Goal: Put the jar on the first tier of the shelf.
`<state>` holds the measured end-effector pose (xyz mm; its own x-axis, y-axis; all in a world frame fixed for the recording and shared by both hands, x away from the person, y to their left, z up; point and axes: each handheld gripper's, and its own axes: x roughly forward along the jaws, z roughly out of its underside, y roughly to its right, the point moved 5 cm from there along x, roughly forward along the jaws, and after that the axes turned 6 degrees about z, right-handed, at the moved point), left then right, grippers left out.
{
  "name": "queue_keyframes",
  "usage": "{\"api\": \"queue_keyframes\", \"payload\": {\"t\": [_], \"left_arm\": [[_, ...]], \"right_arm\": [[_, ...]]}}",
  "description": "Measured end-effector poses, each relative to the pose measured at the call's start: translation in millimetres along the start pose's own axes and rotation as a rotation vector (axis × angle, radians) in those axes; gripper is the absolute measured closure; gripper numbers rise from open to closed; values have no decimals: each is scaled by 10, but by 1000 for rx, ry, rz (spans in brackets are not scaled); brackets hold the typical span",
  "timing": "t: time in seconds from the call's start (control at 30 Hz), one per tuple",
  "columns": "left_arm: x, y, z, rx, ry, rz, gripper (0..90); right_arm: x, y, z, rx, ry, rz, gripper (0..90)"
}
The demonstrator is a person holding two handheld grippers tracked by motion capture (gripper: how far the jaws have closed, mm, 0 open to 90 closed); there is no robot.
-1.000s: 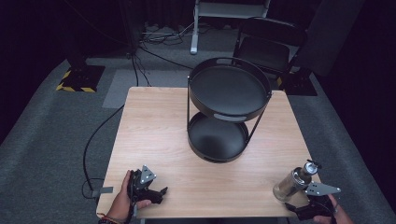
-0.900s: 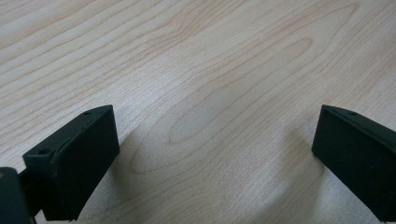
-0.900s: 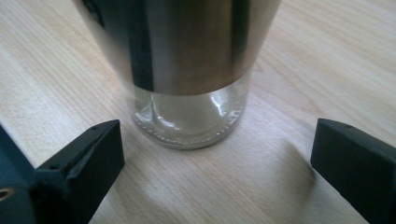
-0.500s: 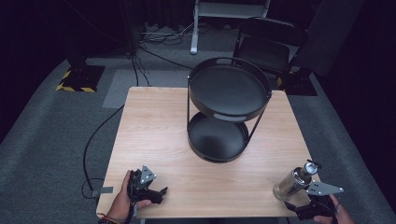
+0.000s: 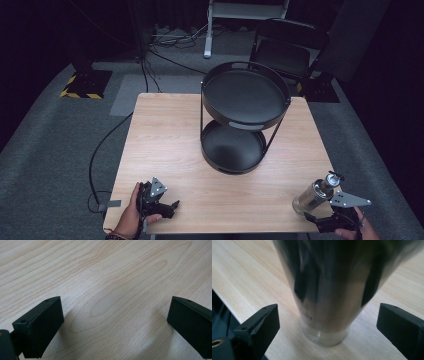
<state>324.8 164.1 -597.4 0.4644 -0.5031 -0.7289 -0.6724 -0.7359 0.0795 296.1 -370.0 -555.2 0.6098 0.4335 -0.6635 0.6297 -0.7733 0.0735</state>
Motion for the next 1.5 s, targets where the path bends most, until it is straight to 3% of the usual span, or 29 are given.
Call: {"api": "queue_keyframes", "payload": {"t": [0.57, 0.7, 1.07, 1.13, 1.5], "left_arm": [[0, 0, 0, 0, 0, 0, 4], [0, 0, 0, 0, 0, 0, 4], [-2, -2, 1, 3, -3, 0, 4], [-2, -2, 1, 4, -3, 0, 4], [-2, -3, 1, 4, -3, 0, 4]], "right_arm": [[-11, -47, -194, 31, 71, 27, 103], [11, -44, -208, 39, 61, 47, 140], [-16, -58, -280, 61, 112, 47, 265], [-12, -43, -287, 73, 119, 55, 332], [-15, -37, -295, 80, 137, 66, 342]]}}
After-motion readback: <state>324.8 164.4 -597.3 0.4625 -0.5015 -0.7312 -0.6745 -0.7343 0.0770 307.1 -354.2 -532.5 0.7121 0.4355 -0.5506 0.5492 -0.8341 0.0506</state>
